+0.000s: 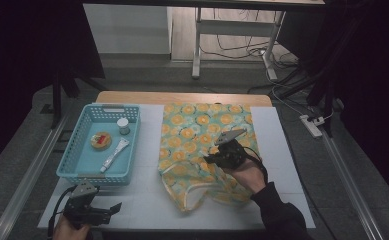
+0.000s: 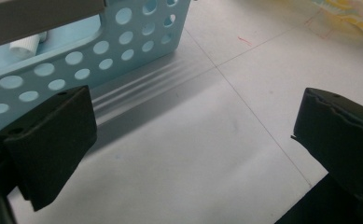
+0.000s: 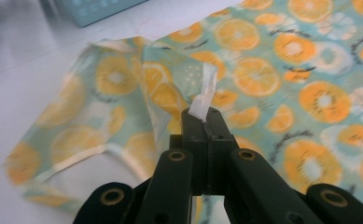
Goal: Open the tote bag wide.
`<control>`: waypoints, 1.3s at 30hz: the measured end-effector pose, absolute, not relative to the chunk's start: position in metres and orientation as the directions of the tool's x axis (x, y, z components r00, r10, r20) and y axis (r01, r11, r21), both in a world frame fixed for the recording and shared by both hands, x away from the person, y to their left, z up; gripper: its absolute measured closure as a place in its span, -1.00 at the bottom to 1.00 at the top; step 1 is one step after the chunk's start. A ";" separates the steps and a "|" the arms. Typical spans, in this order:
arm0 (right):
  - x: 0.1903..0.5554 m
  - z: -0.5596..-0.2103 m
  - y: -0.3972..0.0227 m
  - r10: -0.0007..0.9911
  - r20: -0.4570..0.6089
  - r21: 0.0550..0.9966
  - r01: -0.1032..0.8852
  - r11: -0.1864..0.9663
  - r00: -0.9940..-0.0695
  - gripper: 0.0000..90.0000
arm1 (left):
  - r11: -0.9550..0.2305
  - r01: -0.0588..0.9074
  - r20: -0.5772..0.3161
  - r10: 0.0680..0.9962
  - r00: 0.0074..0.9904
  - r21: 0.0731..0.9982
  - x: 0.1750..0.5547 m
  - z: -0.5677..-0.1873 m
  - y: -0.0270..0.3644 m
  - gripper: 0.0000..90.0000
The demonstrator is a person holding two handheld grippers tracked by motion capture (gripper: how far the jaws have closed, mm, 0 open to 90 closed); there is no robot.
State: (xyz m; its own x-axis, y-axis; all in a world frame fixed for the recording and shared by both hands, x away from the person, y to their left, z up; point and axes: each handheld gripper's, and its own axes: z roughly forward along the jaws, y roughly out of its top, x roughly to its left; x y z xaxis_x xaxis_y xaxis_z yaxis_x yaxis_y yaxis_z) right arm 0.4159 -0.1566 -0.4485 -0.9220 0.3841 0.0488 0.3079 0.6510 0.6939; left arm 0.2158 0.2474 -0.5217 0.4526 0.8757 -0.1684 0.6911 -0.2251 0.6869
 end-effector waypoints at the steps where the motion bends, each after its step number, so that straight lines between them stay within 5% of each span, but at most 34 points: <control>1: 0.421 -0.449 -0.155 0.386 0.049 0.696 0.308 0.648 -0.921 0.98 | -0.224 0.691 -0.169 0.876 0.452 0.687 0.216 -0.522 0.247 -1.00; 21: 0.494 -0.485 -0.143 0.441 0.013 0.681 0.331 0.654 -0.897 0.98 | -0.223 0.693 -0.171 0.876 0.450 0.685 0.216 -0.522 0.248 -1.00; 35: 0.513 -0.519 -0.139 0.477 -0.019 0.648 0.353 0.675 -0.879 0.95 | -0.226 0.695 -0.169 0.876 0.452 0.683 0.216 -0.522 0.247 -1.00; 39: 0.512 -0.514 -0.141 0.499 -0.022 0.659 0.363 0.659 -0.866 0.65 | -0.227 0.693 -0.166 0.876 0.452 0.684 0.216 -0.522 0.247 -1.00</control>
